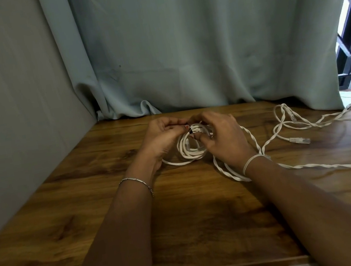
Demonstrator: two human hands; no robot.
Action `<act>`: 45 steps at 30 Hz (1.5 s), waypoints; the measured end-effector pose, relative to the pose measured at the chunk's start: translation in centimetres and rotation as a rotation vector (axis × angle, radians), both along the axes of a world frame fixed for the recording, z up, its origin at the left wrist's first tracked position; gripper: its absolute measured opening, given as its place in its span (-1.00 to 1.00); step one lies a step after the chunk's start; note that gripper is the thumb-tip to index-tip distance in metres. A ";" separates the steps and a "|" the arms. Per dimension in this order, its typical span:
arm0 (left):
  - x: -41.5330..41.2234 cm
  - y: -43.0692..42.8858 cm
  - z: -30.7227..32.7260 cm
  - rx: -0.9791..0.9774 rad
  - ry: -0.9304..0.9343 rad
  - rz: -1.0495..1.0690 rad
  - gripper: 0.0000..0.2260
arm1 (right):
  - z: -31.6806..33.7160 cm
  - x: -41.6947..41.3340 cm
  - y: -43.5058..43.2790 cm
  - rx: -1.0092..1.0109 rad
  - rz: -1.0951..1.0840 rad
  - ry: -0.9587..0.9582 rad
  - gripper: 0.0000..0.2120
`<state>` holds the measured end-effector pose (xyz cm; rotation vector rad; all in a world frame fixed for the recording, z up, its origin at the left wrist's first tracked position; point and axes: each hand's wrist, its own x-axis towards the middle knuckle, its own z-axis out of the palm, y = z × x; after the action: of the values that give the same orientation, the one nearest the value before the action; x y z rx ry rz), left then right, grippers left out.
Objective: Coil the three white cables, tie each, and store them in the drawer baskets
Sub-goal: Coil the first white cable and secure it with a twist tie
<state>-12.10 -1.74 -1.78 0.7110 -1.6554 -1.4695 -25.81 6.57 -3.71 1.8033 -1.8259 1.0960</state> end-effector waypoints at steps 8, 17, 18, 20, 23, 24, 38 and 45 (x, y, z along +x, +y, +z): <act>-0.1 0.1 0.0 -0.005 0.013 0.046 -0.86 | 0.1 0.1 -0.3 0.041 -0.030 0.119 -0.76; -0.1 0.0 -0.2 -0.043 -0.033 0.051 -0.84 | 0.1 -0.3 -0.3 0.097 0.013 0.172 -0.74; -0.1 0.0 -0.2 -0.055 -0.052 0.042 -0.83 | 0.1 -0.5 -0.3 0.104 0.026 0.165 -0.73; 0.0 0.1 -0.1 -0.081 -0.078 0.021 -0.83 | 0.0 -0.7 -0.2 0.101 0.048 0.139 -0.72; 0.1 0.2 0.1 -0.087 -0.070 0.001 -0.86 | -0.1 -0.8 -0.2 0.075 0.089 0.078 -0.72; 0.2 0.1 0.1 -0.072 -0.054 -0.002 -0.86 | -0.1 -0.8 -0.2 0.059 0.105 0.058 -0.73; 0.0 0.0 0.3 0.051 0.097 0.017 -0.86 | 0.3 0.0 0.2 -0.079 0.118 -0.132 -0.71; -0.2 0.1 0.3 0.104 0.148 -0.025 -0.82 | 0.3 0.1 0.4 -0.083 0.098 -0.208 -0.56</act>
<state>-12.30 -1.61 -1.53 0.6235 -1.4893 -1.5967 -25.67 7.01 -3.37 1.8059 -1.7902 1.4216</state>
